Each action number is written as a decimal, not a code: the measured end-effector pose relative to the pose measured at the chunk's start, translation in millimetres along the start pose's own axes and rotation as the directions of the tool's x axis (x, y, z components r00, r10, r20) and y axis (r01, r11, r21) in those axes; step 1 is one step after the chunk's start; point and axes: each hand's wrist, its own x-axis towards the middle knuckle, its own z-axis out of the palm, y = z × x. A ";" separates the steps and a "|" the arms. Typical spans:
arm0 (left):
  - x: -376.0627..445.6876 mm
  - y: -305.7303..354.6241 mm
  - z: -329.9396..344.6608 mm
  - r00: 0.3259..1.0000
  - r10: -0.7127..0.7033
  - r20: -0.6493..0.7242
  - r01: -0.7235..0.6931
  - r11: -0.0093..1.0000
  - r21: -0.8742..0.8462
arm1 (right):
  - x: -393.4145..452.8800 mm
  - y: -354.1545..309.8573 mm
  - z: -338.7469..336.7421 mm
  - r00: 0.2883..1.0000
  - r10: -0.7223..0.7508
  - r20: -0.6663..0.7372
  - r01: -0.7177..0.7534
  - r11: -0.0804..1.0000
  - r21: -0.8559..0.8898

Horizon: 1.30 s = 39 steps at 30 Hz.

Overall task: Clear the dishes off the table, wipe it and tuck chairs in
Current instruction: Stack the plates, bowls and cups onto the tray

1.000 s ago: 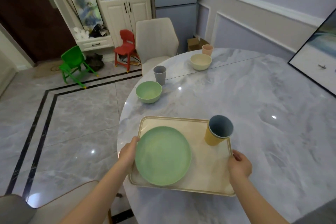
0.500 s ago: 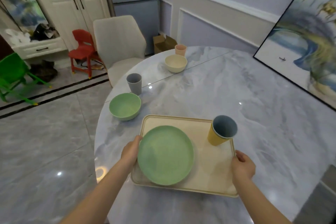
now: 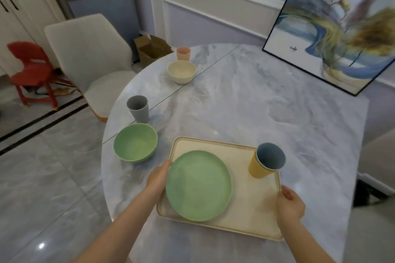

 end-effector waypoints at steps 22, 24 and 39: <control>-58.8 15.8 9.1 0.998 0.006 -0.059 -0.005 1.000 0.002 | 4.0 13.9 -25.4 0.996 -0.009 0.084 0.003 0.997 0.071; -59.1 10.3 4.7 0.997 0.010 -0.081 -0.011 1.000 -0.013 | 2.3 15.0 -23.4 0.995 -0.008 0.104 0.001 0.998 0.070; 21.7 4.7 -27.8 0.993 -0.064 0.095 0.063 0.998 0.011 | -33.4 44.3 19.2 0.986 0.089 -0.140 -0.090 0.996 -0.002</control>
